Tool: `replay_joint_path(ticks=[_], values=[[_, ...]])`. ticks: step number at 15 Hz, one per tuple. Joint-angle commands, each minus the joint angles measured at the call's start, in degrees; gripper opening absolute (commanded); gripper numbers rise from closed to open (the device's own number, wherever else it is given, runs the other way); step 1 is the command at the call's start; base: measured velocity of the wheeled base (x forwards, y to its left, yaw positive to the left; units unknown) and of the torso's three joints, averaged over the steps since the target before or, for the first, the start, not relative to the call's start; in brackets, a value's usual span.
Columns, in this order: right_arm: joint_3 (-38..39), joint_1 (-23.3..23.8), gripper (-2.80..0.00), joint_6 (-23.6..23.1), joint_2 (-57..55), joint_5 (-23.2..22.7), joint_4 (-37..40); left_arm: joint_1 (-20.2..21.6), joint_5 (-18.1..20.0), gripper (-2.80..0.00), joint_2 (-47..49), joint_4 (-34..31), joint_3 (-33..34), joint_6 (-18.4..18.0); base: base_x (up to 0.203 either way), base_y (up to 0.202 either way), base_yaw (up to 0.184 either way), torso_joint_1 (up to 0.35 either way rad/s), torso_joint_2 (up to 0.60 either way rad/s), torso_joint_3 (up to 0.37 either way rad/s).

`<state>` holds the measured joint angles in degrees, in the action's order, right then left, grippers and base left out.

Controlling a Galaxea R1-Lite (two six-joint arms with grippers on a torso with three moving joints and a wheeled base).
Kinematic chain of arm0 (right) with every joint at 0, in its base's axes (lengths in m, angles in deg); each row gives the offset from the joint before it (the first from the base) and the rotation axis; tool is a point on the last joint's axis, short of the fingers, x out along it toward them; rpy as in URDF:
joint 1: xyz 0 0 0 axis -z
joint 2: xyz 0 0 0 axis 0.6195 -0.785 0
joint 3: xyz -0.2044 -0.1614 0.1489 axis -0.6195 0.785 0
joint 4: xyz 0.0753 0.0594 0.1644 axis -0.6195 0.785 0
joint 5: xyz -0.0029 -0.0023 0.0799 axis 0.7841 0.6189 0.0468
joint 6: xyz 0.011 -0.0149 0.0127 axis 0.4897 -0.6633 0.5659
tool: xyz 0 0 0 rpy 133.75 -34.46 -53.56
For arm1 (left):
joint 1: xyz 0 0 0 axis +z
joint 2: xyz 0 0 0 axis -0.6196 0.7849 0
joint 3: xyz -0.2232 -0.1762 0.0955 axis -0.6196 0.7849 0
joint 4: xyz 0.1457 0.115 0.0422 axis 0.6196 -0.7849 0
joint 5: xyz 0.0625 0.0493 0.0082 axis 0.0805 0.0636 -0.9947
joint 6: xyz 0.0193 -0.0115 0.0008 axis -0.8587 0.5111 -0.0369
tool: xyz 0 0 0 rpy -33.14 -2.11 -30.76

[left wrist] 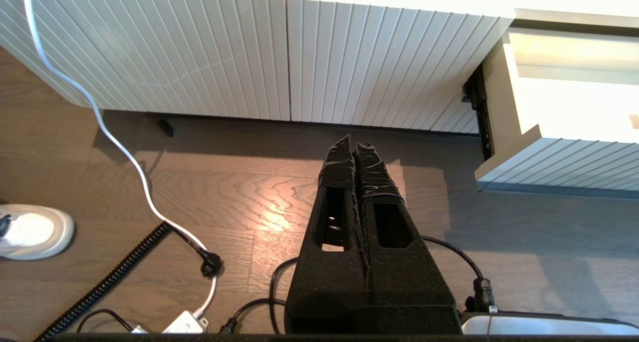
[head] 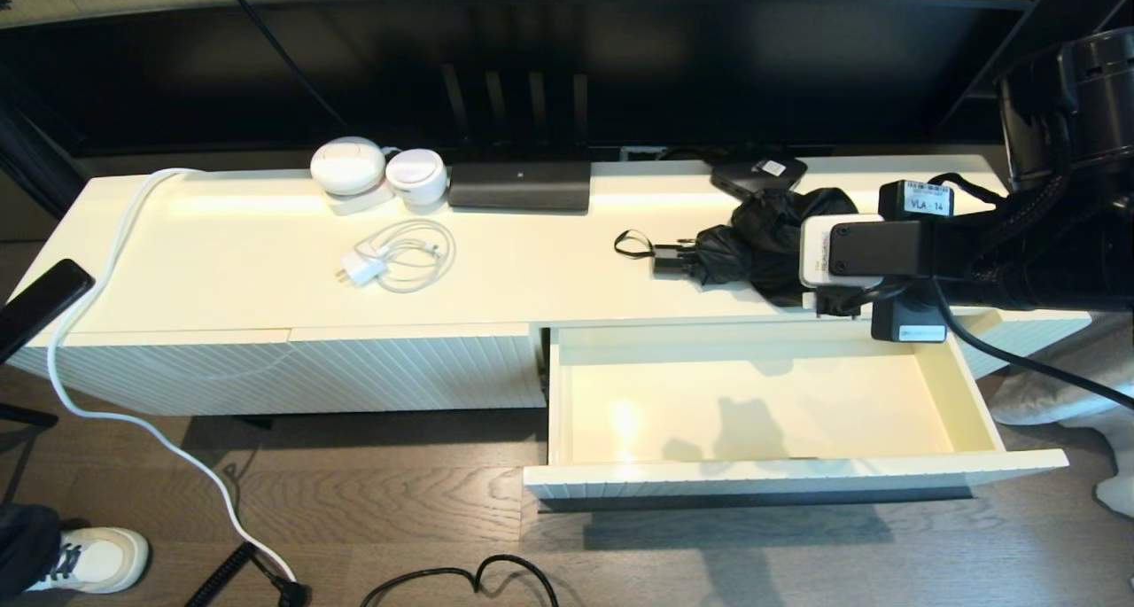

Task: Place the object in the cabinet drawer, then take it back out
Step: Put the umbrella in the drawer

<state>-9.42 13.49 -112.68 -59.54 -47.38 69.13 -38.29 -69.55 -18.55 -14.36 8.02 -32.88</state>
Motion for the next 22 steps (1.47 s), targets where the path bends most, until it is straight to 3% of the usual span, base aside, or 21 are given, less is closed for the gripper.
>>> replay_joint_path(ticks=[1, 8, 13, 14, 22], values=[[0.5, -0.25, -2.8, -0.41, 0.2, 0.23, -0.36, 0.0, -0.02, -2.8, -0.02, 0.02, 0.0, 0.05, 0.0, 0.0, 0.0, 0.0, 0.0, 0.0], [-2.2, -0.22, -2.8, -0.41, -2.7, 1.24, -1.01, 0.0, -0.02, -2.8, -0.02, 0.02, 0.0, 0.05, 0.0, 0.0, 0.0, 0.0, 0.0, 0.0], [-0.41, -0.96, -2.8, 1.46, -2.93, 3.59, -5.79, 0.0, -0.02, -2.8, -0.02, 0.02, 0.0, 0.05, 0.0, 0.0, 0.0, 0.0, 0.0, 0.0], [-0.14, -0.96, 0.0, 1.52, -2.74, 3.66, -5.5, 0.0, -0.02, -2.8, -0.02, 0.02, 0.0, 0.05, 0.0, 0.0, 0.0, 0.0, 0.0, 0.0], [-0.06, -1.8, 0.0, 1.96, -1.73, 4.9, -5.39, 0.0, -0.02, -2.8, -0.02, 0.02, 0.0, 0.05, 0.0, 0.0, 0.0, 0.0, 0.0, 0.0]])
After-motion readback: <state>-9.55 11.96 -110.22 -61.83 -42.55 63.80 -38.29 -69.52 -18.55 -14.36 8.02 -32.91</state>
